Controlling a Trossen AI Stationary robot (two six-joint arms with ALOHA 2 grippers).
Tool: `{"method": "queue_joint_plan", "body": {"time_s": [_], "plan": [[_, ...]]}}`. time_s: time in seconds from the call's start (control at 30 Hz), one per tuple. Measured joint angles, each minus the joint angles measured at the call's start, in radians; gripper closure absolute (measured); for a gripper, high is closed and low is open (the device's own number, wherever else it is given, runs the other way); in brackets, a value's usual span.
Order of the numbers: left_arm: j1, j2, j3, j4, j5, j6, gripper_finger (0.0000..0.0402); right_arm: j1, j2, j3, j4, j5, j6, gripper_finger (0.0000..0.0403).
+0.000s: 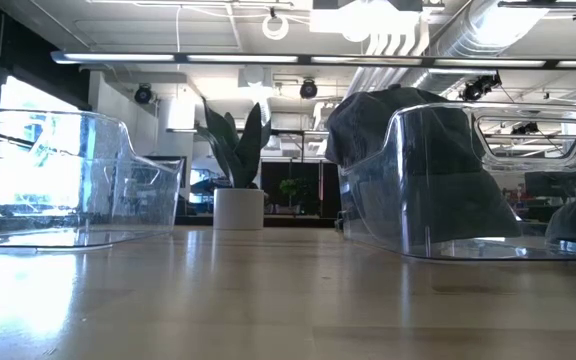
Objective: Pick & Place hat
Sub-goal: Put the green cap into the left transparent bin
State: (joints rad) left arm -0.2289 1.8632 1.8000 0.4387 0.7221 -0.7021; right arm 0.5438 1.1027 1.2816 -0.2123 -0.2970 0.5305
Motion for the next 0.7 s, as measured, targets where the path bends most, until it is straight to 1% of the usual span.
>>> {"method": "queue_joint_plan", "body": {"time_s": [0.07, 0.13, 0.2, 0.27, 0.37, 0.47, 0.53, 0.63, 0.7], "plan": [[0.012, -0.017, 0.001, -0.066, 0.002, 0.017, 0.0399, 0.0, -0.03, 0.0, -0.061, 0.003, -0.018, 0.0244], [0.021, -0.04, 0.0, -0.188, -0.008, 0.049, 0.0399, 0.0, -0.068, 0.0, -0.129, 0.029, -0.022, 0.0231], [0.042, -0.059, 0.0, -0.314, -0.025, 0.095, 0.04, 0.001, -0.113, 0.0, -0.195, 0.079, -0.035, 0.0225], [0.055, -0.09, -0.001, -0.477, -0.045, 0.129, 0.04, 0.008, -0.155, 0.0, -0.251, 0.129, -0.048, 0.0225], [0.083, -0.12, 0.002, -0.648, -0.104, 0.207, 0.04, 0.013, -0.216, 0.0, -0.322, 0.19, -0.076, 0.0227], [0.095, -0.173, -0.004, -0.886, -0.173, 0.277, 0.0401, 0.013, -0.271, 0.0, -0.378, 0.24, -0.101, 0.0228], [0.112, -0.188, 0.003, -0.961, -0.234, 0.316, 0.0401, 0.013, -0.303, 0.0, -0.411, 0.263, -0.118, 0.0228], [0.118, -0.236, -0.003, -1.169, -0.332, 0.341, 0.0401, 0.013, -0.335, 0.0, -0.451, 0.298, -0.153, 0.0229], [0.119, -0.247, 0.001, -1.22, -0.401, 0.348, 0.0401, 0.013, -0.354, 0.0, -0.473, 0.317, -0.173, 0.0228]]}}
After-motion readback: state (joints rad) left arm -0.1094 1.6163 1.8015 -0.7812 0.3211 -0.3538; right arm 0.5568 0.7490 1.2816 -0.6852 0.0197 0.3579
